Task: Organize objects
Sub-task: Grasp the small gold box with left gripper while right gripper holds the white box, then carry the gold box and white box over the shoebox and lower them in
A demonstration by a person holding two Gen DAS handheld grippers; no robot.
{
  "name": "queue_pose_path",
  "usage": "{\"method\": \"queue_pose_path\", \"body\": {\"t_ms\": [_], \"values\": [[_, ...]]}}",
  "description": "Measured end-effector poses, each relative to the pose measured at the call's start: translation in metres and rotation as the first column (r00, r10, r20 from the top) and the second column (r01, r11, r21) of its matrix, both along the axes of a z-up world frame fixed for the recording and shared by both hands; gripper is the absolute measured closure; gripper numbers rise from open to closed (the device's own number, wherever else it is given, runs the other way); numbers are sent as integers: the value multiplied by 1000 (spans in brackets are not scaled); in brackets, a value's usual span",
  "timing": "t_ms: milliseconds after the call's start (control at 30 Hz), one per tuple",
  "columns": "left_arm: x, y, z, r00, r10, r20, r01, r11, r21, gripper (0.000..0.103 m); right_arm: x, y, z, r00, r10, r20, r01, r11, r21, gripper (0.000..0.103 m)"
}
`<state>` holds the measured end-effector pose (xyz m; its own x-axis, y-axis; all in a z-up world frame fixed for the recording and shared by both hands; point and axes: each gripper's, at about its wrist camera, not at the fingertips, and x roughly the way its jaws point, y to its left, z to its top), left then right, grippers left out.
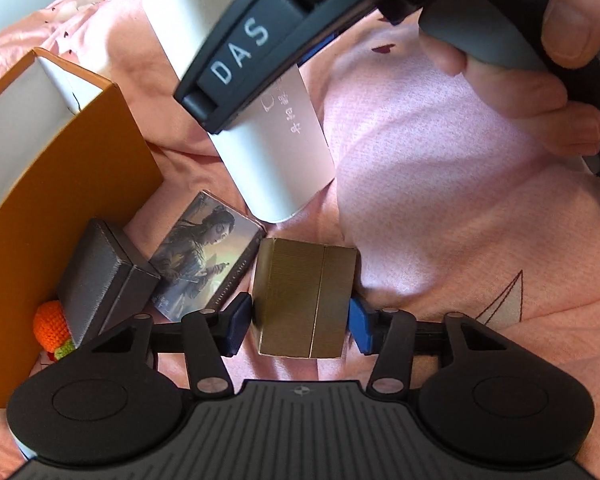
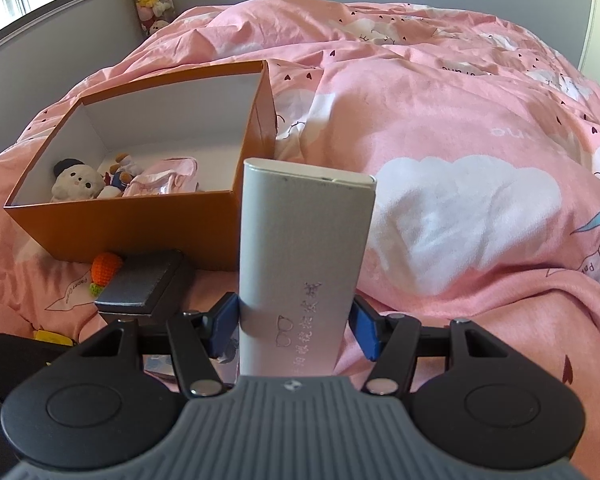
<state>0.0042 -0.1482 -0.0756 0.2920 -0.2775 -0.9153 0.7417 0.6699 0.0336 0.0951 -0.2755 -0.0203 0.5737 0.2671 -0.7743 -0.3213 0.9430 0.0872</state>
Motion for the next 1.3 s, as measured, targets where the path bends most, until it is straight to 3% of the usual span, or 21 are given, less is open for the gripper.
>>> {"method": "queue_pose_path", "body": {"t_ms": [300,600,1000,1300], "values": [[-1,24,21,995,90,45,-86,992,-90,49,-4,4,10,999,0,41,1,1000,-9,41],[10,54,57,970,227,89,-205,956,-208,49,-5,9,41,995,9,96,-10,1000,5,41],[53,112,122,878,421,226,-337,881,-334,49,12,35,96,987,108,117,-117,990,76,41],[108,146,135,818,489,303,-388,858,-336,49,50,71,121,981,156,116,-167,982,94,41]]}}
